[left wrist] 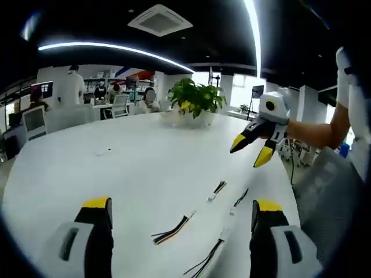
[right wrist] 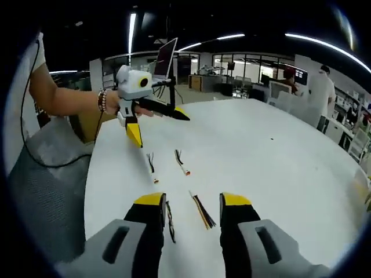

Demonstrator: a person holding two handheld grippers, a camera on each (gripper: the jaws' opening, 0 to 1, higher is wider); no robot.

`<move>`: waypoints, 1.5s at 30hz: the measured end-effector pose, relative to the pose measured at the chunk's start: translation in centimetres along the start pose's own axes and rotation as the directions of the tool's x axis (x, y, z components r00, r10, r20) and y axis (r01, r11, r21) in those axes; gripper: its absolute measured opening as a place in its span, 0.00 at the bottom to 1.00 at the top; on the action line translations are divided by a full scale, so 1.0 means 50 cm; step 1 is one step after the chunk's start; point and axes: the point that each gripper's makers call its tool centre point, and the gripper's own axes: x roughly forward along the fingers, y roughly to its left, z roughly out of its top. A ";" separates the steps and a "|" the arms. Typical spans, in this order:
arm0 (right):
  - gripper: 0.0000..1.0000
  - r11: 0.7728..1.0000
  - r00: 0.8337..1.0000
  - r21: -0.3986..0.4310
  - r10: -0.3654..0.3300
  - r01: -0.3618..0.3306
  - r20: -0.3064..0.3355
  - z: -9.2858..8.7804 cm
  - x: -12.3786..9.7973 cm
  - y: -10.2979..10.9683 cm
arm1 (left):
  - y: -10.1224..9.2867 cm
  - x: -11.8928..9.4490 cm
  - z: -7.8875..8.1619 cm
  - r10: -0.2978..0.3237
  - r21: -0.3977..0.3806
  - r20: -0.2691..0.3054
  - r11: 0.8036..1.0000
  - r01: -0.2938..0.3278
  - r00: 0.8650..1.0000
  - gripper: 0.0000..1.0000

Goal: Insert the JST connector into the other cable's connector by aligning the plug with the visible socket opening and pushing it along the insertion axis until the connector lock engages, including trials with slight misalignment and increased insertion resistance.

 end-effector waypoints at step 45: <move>0.14 0.991 0.988 -0.018 0.130 -0.132 -0.085 -0.092 0.140 -0.017 | -0.017 0.112 -0.090 -0.232 0.047 -0.055 0.971 0.235 0.971 0.19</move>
